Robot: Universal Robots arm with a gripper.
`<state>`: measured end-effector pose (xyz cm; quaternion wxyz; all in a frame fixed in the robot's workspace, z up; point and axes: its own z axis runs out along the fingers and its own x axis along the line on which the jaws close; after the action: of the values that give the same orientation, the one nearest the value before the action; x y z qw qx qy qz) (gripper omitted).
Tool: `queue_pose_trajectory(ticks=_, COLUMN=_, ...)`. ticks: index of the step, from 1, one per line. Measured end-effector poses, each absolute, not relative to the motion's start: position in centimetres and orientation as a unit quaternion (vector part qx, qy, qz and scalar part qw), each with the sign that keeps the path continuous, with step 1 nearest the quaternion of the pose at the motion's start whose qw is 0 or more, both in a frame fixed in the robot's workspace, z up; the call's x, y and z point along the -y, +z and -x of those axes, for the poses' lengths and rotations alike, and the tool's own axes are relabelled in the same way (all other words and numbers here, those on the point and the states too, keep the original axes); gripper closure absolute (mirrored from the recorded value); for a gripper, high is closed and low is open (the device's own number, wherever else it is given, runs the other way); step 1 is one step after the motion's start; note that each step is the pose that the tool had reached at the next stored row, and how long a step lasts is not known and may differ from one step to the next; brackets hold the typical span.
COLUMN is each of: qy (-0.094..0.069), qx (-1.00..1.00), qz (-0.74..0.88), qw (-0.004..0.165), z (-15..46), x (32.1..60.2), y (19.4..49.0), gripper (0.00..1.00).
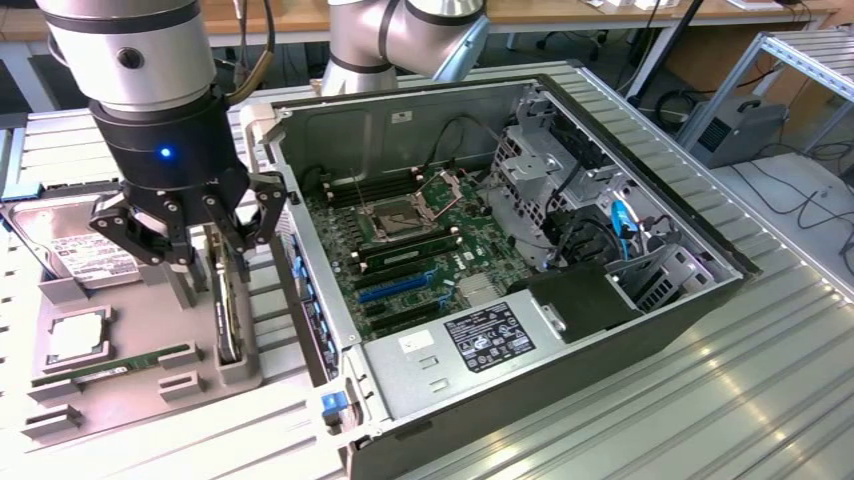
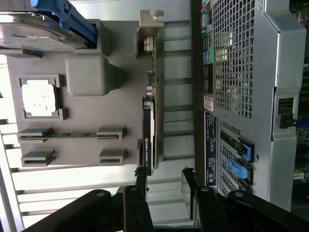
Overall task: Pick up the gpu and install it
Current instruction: 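Pick up the gpu and move the gpu toward the slot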
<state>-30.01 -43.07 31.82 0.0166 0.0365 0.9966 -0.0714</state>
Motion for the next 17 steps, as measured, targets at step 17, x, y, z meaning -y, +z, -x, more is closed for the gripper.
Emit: queue_pose_trajectory(ticks=17, qy=0.005, qx=-0.999, qz=-0.038, qw=0.014, z=29.99, x=43.01, y=31.8, gripper=0.58)
